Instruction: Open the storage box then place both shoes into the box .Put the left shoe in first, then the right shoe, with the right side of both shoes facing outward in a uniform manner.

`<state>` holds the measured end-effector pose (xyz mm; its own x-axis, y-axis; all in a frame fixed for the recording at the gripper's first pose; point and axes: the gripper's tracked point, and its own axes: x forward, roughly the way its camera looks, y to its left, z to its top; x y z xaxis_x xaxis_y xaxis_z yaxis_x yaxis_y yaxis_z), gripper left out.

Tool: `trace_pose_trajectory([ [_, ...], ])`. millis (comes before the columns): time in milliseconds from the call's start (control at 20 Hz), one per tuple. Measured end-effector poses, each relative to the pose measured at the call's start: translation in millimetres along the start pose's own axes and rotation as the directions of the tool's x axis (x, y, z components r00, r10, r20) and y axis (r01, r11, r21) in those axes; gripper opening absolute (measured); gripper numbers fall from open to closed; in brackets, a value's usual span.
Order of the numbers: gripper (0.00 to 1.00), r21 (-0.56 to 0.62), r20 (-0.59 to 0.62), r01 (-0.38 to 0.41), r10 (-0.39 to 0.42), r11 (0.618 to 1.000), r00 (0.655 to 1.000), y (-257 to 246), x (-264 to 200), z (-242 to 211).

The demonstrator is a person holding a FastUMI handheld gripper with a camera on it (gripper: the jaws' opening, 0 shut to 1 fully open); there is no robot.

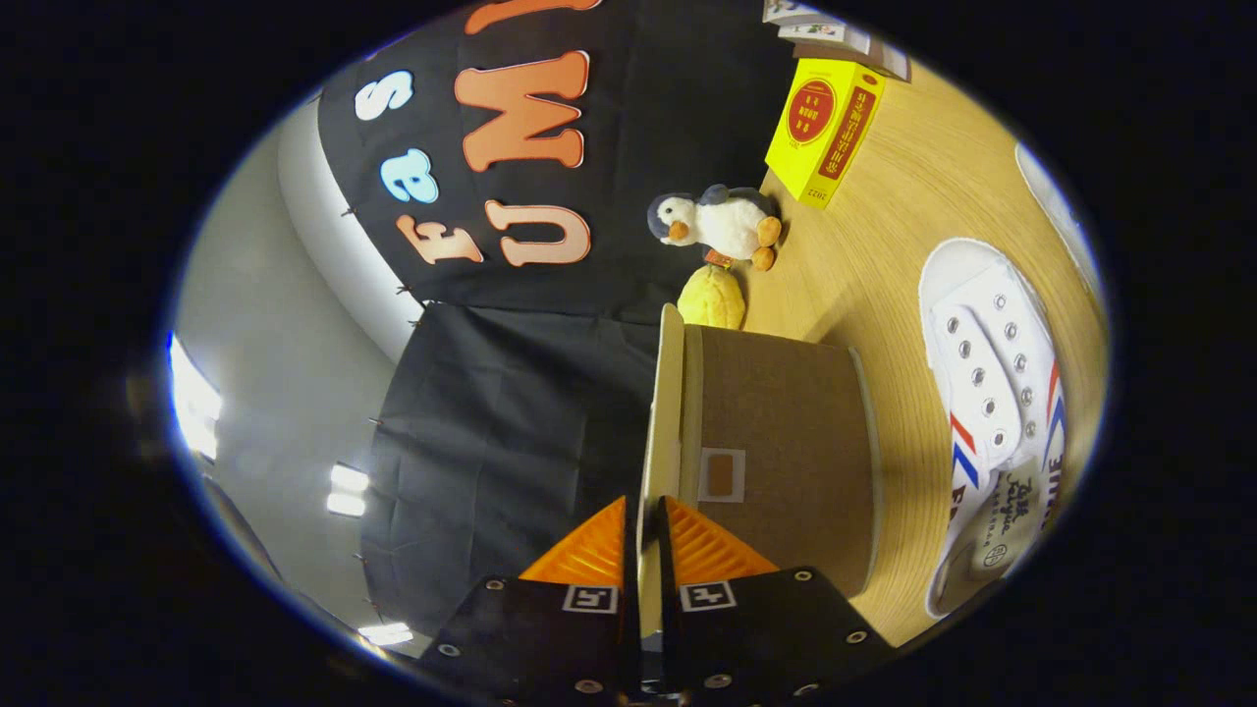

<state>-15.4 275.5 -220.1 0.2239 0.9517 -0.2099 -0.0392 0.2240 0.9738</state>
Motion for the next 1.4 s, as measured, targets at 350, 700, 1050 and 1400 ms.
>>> trace_pose_trajectory([
  [350, 0.01, -0.044, 0.078, -0.005, 0.008, 0.999, 0.997, 46, -4, 9],
  [700, 0.00, -0.179, 0.090, -0.031, 0.048, 0.983, 0.995, 139, 34, -6],
  [1050, 0.02, -0.416, 0.047, 0.065, -0.050, 0.907, 0.998, 203, 105, -47],
  [1400, 0.11, -0.568, -0.026, 0.104, -0.145, 0.817, 0.989, 221, 171, -102],
])
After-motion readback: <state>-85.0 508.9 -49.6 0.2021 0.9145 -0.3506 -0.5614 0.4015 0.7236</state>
